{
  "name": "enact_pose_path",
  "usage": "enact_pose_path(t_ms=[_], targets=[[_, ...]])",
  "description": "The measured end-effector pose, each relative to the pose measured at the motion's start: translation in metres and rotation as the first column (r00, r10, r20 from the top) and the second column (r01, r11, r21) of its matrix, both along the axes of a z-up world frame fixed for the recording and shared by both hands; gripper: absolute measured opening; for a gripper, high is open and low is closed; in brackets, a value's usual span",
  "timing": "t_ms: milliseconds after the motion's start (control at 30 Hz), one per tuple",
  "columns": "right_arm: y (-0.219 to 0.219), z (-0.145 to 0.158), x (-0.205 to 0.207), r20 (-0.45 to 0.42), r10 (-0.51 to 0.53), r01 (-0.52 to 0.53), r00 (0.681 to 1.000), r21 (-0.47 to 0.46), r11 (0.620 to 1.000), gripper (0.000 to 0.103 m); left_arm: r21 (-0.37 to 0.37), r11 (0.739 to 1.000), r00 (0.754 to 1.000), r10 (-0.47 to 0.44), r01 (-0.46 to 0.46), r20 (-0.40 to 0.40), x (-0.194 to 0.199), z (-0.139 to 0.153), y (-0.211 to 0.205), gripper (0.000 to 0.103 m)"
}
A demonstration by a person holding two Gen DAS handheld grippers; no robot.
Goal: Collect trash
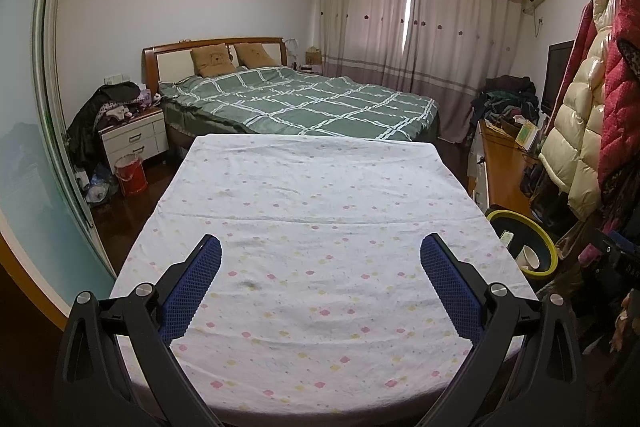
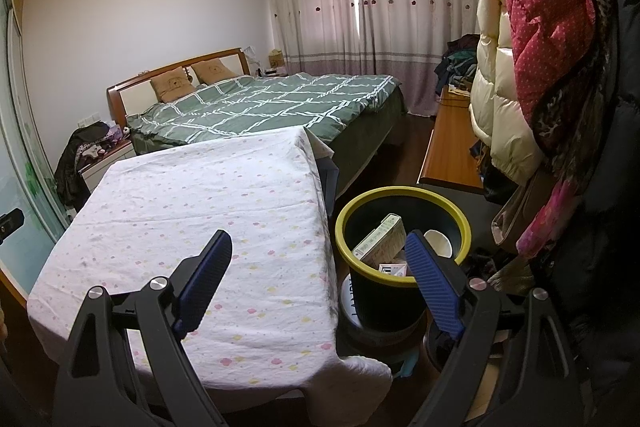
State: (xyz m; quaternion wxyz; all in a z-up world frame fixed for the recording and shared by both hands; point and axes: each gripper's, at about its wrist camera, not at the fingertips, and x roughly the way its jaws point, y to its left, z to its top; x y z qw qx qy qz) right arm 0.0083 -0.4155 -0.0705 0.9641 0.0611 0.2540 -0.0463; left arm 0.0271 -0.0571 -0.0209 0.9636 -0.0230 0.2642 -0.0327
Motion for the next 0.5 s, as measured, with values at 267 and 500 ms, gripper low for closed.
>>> enact_pose_path(t_ms=[267,500], targets=[[0.001,-0.008,0.008,-0.024,0.002,-0.002,1.000,0.004,1.000,0.084,-0.030,1.000,1.000,-0.003,0.002,-0.024,0.014,-0.008,0.006,0.098],[0.023,-0.004,0.059,-0.053,0.104,-0.103,0.993,0.028,0.994,0.089,0.017,0.998,0.990,0.056,-0.054,-0.126,0.080,-0.034,0.026,0.098]])
